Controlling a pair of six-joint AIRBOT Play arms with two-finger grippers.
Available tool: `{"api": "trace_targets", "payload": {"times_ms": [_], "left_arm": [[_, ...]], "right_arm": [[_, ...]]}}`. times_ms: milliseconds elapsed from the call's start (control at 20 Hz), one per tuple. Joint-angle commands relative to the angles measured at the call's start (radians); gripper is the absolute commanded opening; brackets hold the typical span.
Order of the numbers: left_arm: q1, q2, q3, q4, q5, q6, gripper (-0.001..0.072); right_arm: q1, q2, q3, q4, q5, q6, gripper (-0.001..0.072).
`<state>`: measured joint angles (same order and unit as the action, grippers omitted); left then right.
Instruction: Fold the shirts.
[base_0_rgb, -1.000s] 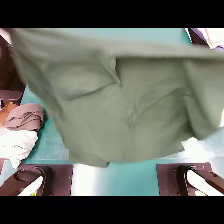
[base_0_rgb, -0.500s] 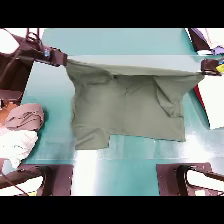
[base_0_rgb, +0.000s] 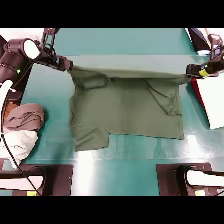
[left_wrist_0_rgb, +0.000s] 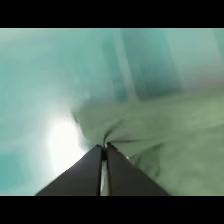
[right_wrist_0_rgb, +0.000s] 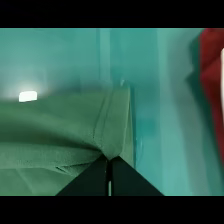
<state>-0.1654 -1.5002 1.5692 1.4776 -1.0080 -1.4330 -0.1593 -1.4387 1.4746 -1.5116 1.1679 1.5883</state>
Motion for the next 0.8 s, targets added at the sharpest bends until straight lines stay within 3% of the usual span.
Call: {"api": "trace_targets", "payload": {"times_ms": [0,400,750], "left_arm": [[0.014,-0.019,-0.047,0.005,-0.141,0.026,0.0028],[0.014,-0.019,-0.222,0.004,-0.137,0.037,0.0028],[0.014,-0.018,-0.222,0.004,-0.141,0.018,0.0029]], "right_arm": [[0.003,-0.032,-0.004,-0.002,0.100,0.000,0.0013],[0.003,-0.090,-0.006,0.001,0.262,0.000,0.0013],[0.003,-0.082,-0.148,0.027,0.245,0.000,0.0016]]}}
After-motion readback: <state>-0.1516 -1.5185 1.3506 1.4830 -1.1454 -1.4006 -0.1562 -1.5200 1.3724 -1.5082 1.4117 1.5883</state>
